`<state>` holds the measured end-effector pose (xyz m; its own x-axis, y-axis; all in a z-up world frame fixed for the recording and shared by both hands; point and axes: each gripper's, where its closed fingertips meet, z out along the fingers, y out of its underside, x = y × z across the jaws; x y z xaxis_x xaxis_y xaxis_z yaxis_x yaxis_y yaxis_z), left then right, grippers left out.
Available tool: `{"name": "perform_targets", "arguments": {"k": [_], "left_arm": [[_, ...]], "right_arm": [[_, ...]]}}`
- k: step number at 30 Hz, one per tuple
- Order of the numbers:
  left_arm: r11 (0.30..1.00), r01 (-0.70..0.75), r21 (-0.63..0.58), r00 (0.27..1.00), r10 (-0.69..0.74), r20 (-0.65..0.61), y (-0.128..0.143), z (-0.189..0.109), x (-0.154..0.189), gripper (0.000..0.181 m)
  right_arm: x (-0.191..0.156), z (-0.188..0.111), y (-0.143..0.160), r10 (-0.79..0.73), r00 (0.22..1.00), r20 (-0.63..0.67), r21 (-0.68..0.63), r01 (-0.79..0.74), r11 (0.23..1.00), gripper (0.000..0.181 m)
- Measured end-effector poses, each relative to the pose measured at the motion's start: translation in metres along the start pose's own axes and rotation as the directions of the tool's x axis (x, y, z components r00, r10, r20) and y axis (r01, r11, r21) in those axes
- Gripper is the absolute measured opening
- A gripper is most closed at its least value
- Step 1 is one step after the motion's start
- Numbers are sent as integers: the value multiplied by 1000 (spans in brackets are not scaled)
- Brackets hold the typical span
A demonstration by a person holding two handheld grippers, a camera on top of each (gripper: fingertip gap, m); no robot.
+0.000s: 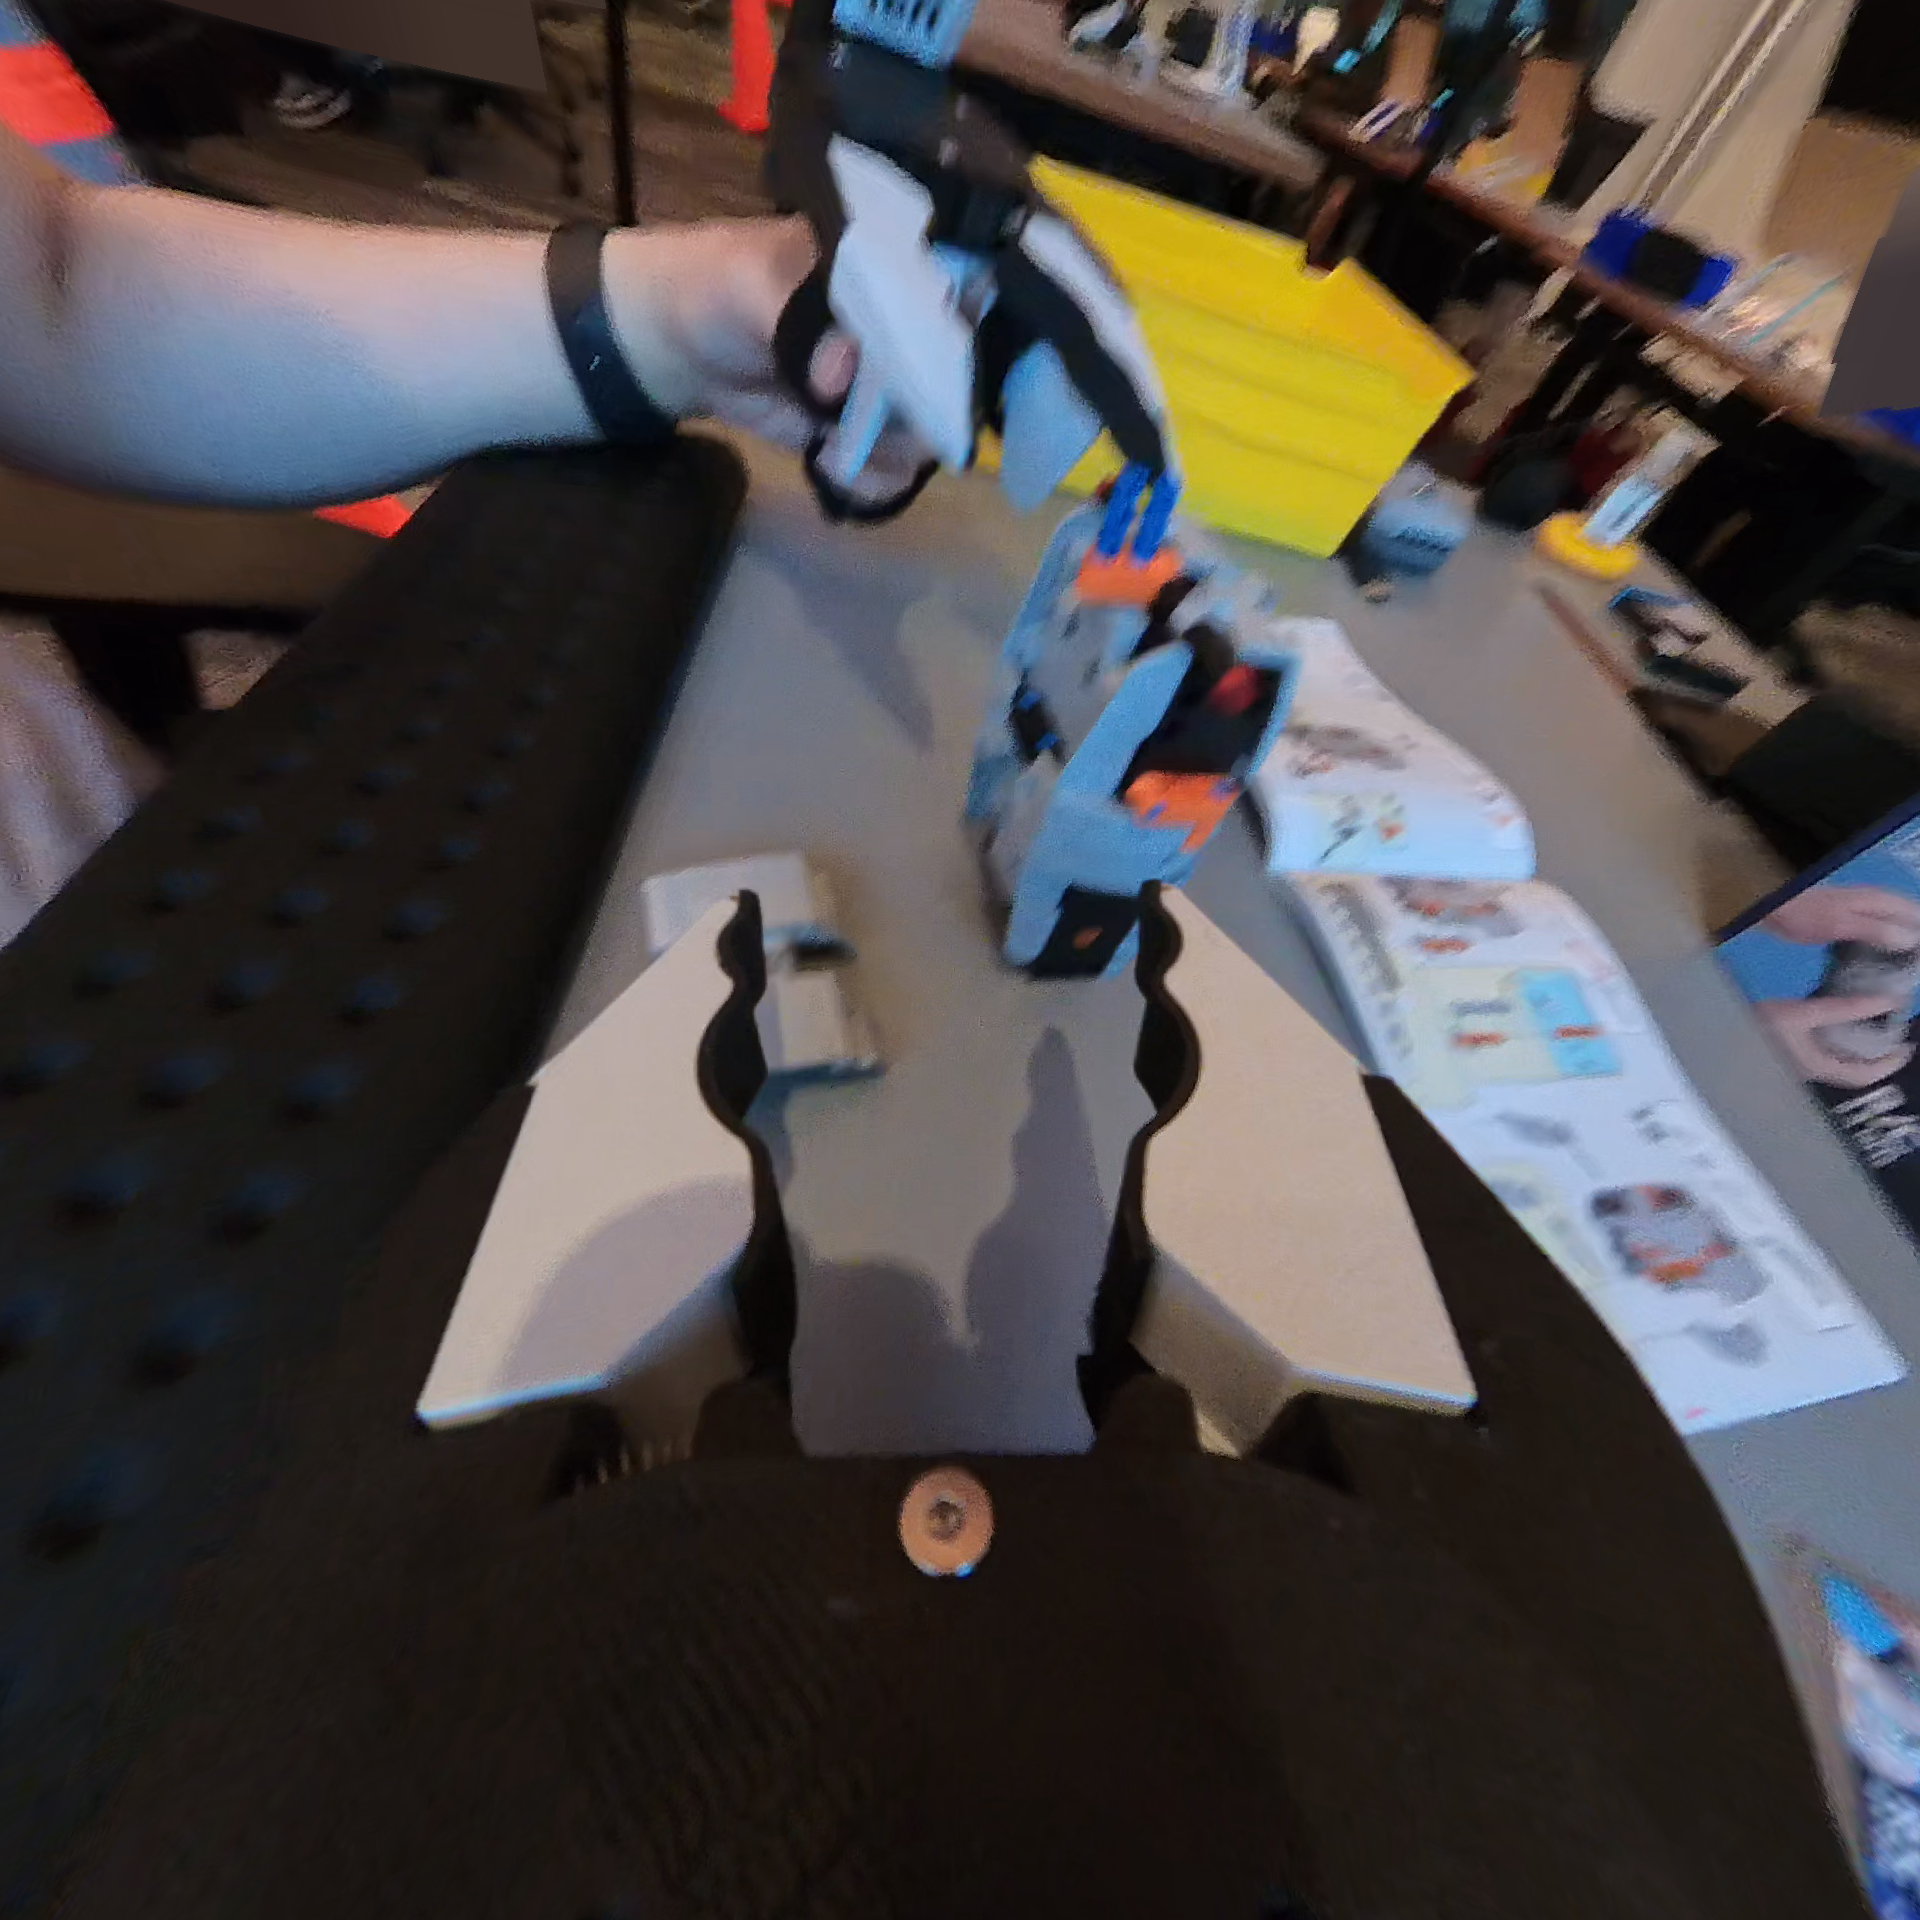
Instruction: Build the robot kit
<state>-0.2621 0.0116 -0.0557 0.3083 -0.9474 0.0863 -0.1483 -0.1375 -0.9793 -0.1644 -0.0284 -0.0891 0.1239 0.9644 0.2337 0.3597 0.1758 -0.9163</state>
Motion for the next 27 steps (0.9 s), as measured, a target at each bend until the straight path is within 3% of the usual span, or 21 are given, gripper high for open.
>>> {"name": "perform_targets", "arguments": {"k": [4, 12, 20, 27], "left_arm": [[1000, -21, 10, 997, 21, 68, 7, -16, 2, 60], [998, -14, 62, 999, 11, 53, 1, -22, 12, 55], [999, -7, 38, 999, 6, 37, 8, -21, 13, 56], [993, 97, 63, 994, -94, -54, 6, -22, 19, 49]], "right_arm": [[-23, -5, 29, 67, 994, 89, -86, -59, 994, 64], [-39, 17, 37, 135, 970, 201, -194, -96, 976, 59], [-43, 17, 41, 135, 966, 220, -223, -85, 971, 60], [-48, 20, 50, 52, 978, 204, -275, 6, 961, 47]]}}
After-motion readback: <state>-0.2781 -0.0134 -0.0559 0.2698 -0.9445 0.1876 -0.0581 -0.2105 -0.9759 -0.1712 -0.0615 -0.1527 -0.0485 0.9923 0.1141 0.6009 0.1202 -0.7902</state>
